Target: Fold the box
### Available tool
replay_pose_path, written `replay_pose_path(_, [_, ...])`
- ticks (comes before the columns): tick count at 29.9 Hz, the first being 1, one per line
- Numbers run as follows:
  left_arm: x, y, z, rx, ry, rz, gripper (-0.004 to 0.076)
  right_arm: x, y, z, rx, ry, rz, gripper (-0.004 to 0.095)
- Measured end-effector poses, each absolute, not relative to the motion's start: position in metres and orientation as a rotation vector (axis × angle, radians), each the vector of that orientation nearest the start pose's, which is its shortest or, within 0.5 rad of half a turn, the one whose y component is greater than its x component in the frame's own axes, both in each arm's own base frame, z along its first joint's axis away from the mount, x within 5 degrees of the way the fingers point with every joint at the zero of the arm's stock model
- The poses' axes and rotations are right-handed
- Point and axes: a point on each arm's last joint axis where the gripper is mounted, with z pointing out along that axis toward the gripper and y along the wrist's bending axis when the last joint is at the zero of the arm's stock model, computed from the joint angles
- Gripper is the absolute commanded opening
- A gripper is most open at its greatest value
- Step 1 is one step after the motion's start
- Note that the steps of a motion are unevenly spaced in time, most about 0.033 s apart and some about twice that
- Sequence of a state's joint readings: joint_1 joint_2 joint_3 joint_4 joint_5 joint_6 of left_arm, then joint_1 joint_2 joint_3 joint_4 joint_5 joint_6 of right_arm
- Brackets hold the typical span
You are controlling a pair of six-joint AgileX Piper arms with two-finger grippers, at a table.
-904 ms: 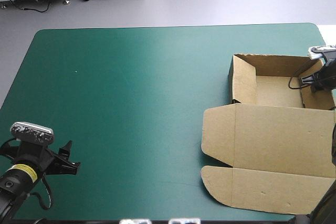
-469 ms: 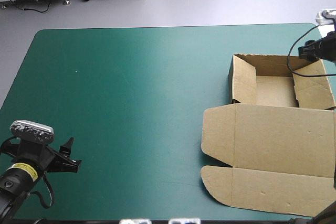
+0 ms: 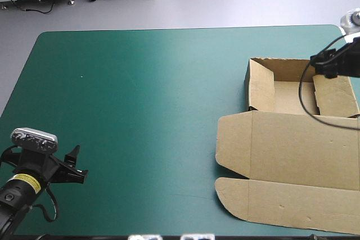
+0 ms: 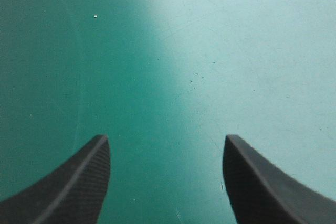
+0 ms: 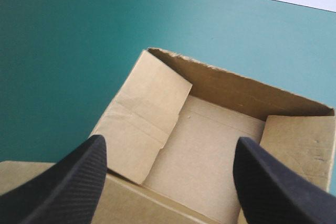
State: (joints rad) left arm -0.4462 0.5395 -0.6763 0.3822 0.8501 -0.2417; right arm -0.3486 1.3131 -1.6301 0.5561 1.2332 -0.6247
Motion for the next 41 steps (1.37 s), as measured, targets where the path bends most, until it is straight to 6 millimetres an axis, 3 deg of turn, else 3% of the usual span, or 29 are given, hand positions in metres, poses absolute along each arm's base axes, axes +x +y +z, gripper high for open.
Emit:
replay_pose_path(5, [0.093, -0.017, 0.331, 0.333, 2.089, 0.046, 0.0445, 0.194, -0.007, 0.452, -0.414, 2.098, 0.162, 0.0628])
replay_pose_path(10, [0.094, -0.019, 0.334, 0.337, 2.052, 0.027, 0.0445, 0.139, 0.018, 0.413, -0.473, 1.982, 0.132, 0.0628])
replay_pose_path(15, [0.095, -0.021, 0.336, 0.334, 2.023, -0.011, 0.0445, 0.103, 0.029, 0.377, -0.516, 1.947, 0.163, 0.0628])
replay_pose_path(19, [0.095, -0.023, 0.337, 0.33, 2.012, -0.042, 0.0445, 0.091, 0.031, 0.351, -0.521, 1.963, 0.181, 0.0628])
replay_pose_path(29, [0.097, -0.029, 0.339, 0.328, 1.955, -0.111, 0.0445, 0.068, 0.034, 0.311, -0.496, 1.937, 0.209, 0.0628])
replay_pose_path(37, [0.093, -0.032, 0.299, 0.331, 1.993, -0.181, 0.0445, 0.06, 0.034, 0.302, -0.492, 1.928, 0.215, 0.0628])
replay_pose_path(41, [0.082, -0.029, 0.295, 0.321, 2.005, -0.22, 0.0445, 0.059, 0.035, 0.3, -0.502, 1.949, 0.231, 0.0628])
